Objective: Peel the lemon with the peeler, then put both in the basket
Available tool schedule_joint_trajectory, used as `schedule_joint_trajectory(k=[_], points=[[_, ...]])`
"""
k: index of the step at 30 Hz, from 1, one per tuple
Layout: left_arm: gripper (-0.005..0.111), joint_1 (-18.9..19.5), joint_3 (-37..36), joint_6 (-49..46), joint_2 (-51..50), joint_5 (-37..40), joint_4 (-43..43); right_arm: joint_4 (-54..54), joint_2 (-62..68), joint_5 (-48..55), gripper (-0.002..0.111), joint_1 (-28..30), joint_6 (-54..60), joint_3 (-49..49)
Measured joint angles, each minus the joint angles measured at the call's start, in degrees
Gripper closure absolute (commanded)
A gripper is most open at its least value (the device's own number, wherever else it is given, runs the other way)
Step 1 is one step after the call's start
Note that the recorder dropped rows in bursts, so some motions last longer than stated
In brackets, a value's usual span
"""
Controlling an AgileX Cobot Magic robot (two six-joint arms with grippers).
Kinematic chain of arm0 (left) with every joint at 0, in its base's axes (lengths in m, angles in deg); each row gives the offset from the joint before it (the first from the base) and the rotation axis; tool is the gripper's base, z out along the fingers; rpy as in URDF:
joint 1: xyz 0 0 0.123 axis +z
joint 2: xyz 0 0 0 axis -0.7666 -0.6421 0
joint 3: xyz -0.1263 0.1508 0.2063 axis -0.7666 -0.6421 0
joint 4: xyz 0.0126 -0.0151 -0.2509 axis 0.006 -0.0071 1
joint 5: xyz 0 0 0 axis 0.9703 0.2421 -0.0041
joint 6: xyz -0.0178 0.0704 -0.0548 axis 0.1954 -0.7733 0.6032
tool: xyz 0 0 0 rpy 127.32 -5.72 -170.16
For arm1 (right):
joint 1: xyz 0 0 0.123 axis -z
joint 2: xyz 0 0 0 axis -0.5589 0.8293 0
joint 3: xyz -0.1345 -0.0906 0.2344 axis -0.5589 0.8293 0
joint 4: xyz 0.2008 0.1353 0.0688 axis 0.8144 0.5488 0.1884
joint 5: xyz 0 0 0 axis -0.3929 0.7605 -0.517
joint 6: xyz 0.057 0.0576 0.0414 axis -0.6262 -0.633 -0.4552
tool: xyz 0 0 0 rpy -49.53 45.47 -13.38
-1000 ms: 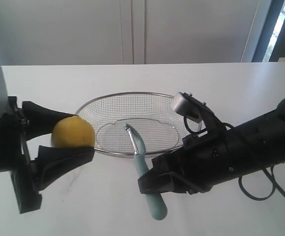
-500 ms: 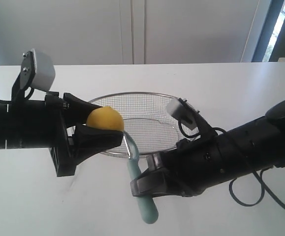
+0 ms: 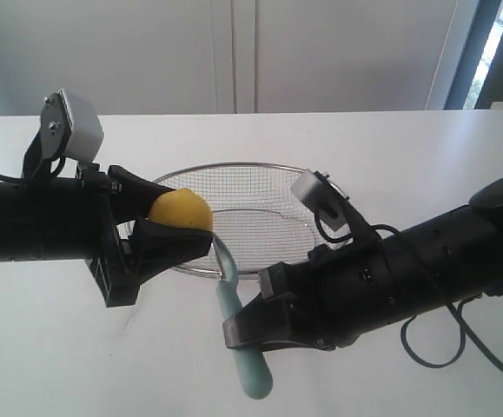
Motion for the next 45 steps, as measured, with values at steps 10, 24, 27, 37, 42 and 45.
schedule_joint_trajectory(k=[10,24,27,37,42,45], points=[[0.107,0.0,0.0,0.0,-2.3,0.1,0.0,2.7,0.0,-0.3,0.108,0.0,1.2,0.0],[0.107,0.0,0.0,0.0,-2.4,-0.1,0.0,2.8,-0.6,-3.1,0.108,0.0,1.8,0.0],[0.107,0.0,0.0,0.0,-2.4,-0.2,0.0,2.8,-1.6,-3.5,0.108,0.0,2.4,0.0],[0.107,0.0,0.0,0.0,-2.4,-0.2,0.0,2.8,-5.5,-3.6,0.108,0.0,2.5,0.0],[0.107,0.0,0.0,0.0,-2.4,-0.2,0.0,2.4,-9.3,-3.6,0.108,0.0,2.5,0.0],[0.107,0.0,0.0,0.0,-2.4,-0.2,0.0,1.0,-12.0,-3.5,0.108,0.0,2.6,0.0]])
